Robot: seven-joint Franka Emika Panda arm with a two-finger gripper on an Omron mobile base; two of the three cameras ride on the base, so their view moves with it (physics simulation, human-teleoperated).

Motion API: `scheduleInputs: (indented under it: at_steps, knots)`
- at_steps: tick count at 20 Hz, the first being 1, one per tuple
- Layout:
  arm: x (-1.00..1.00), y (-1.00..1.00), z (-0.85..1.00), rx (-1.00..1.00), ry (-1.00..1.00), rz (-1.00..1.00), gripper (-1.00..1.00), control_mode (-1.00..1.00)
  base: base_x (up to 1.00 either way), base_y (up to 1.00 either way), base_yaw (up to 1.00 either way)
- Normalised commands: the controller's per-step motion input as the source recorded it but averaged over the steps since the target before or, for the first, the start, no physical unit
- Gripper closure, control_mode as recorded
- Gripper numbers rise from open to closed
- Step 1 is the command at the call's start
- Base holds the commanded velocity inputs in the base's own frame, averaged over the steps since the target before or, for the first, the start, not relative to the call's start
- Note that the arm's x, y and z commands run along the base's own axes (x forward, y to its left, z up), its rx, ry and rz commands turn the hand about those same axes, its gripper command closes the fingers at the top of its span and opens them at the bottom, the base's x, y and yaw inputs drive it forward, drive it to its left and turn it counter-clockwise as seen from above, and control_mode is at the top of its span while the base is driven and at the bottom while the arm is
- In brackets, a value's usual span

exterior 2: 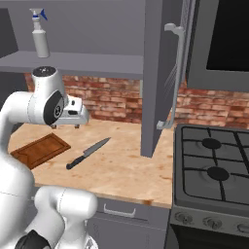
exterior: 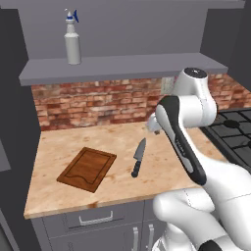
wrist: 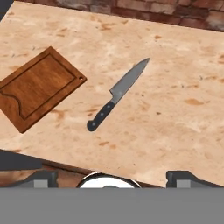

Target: Move the cutting board and knife to the sink. Then move spray from the cabinet to the counter.

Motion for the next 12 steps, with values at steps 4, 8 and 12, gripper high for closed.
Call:
scheduleInputs:
  at_steps: [4,8,12]
  knots:
    - [-0.21,0.3,-0.14,-0.04,-0.04,0.02,-1.0,-1.0,0.0,0.0,0.0]
    - [-0.06,0.35,-0.15,-0.01,-0.05,0.0,-1.0,-1.0,0.0,0.0,0.0]
    - [0.03,0.39,-0.08,0.0,-0.05,-0.01,-1.0,-1.0,0.0,0.0,0.0]
